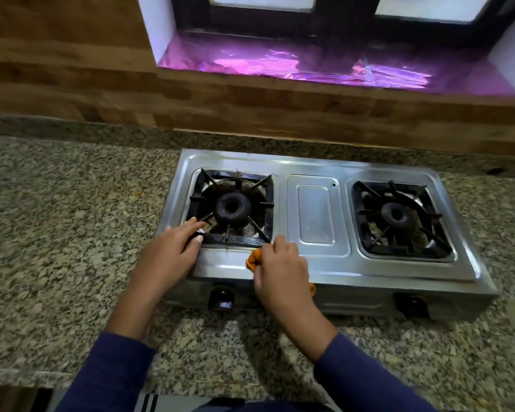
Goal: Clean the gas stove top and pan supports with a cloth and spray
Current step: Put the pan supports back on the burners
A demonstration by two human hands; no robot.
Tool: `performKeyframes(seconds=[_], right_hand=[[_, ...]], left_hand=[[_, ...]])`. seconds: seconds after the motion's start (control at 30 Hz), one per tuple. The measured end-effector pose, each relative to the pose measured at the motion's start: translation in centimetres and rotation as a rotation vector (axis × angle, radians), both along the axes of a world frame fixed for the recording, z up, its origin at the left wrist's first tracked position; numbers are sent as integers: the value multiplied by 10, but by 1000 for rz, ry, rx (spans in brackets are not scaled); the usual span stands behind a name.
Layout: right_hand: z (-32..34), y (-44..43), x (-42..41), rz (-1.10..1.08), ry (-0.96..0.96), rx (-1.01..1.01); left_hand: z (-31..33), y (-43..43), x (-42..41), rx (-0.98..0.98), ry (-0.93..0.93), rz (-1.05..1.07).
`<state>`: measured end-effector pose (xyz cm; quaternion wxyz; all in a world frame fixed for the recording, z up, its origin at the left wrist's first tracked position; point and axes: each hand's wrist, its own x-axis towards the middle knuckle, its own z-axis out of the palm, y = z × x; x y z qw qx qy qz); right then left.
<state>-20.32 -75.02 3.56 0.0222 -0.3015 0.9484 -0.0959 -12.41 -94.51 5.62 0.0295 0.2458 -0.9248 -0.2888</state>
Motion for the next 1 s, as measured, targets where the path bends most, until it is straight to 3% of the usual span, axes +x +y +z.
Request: performKeyframes(seconds=[0.13, 0.23, 0.37, 0.57, 0.63, 0.8, 0.9, 1.0], right_hand=[[10, -21, 14, 41, -36, 32], [8, -30, 16, 138, -23, -85], [3, -6, 2, 159, -45, -179], [-1, 112, -43, -280, -69, -201], [9, 141, -59, -411, -106, -300], [37, 112, -111, -389, -68, -568], [23, 70, -161, -331, 4, -435], [13, 44, -183, -303, 110, -76]], left_hand=[[7, -6, -4, -25, 10, -16], [14, -5, -12, -48, -54, -13], [22, 14, -32, -294, -132, -2], [20, 69, -73, -179, 54, -174], [18, 88, -87, -132, 86, -227], [15, 126, -113, -25, 108, -259], [17, 138, -130, -6, 127, -242], [20, 142, -141, 17, 124, -214]])
